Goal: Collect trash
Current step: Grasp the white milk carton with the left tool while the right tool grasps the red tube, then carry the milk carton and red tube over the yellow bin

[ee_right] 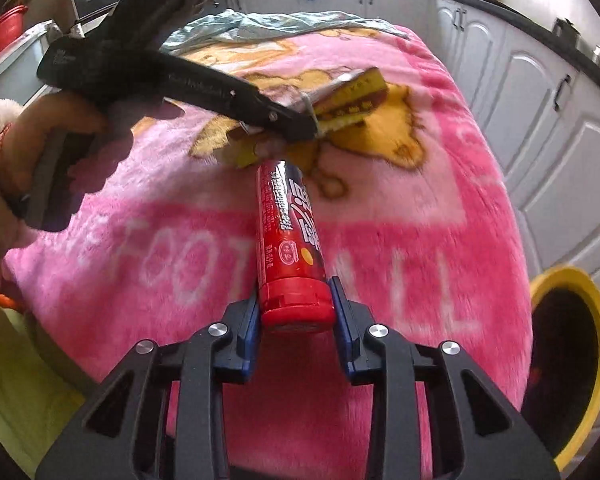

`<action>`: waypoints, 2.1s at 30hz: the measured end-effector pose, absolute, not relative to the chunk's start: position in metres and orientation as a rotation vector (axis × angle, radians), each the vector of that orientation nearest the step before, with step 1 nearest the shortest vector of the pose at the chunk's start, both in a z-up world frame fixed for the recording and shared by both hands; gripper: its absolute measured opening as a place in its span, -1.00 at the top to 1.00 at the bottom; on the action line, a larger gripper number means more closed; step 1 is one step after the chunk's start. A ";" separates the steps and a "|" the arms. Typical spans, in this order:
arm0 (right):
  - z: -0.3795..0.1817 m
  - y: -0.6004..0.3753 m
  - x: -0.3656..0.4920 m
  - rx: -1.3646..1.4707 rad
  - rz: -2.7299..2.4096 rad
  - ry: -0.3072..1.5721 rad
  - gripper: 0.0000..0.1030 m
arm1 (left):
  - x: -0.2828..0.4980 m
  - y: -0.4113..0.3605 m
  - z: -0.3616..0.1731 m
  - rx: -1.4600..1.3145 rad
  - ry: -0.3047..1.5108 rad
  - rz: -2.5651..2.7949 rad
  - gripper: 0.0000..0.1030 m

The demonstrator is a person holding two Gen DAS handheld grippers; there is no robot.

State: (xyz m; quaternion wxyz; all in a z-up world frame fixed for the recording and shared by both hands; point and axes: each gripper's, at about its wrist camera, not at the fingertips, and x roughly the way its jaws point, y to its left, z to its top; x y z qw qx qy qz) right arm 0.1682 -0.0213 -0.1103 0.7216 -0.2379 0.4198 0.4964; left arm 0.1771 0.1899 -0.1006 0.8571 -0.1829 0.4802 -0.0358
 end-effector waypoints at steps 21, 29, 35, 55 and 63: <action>-0.031 -0.124 0.177 -0.230 0.926 0.795 0.43 | 0.169 0.124 -0.005 -0.267 0.772 -0.168 0.39; 0.001 -0.180 0.196 -0.138 0.809 0.725 0.43 | 0.187 0.075 0.021 -0.232 0.715 -0.244 0.39; 0.020 -0.224 0.205 -0.065 0.723 0.670 0.43 | 0.198 0.040 0.038 -0.219 0.676 -0.300 0.39; 0.021 -0.308 0.228 0.086 0.550 0.624 0.43 | 0.241 -0.044 0.015 -0.211 0.723 -0.414 0.38; -0.013 -0.310 0.245 0.098 0.529 0.699 0.43 | 0.264 -0.060 -0.020 -0.210 0.803 -0.426 0.38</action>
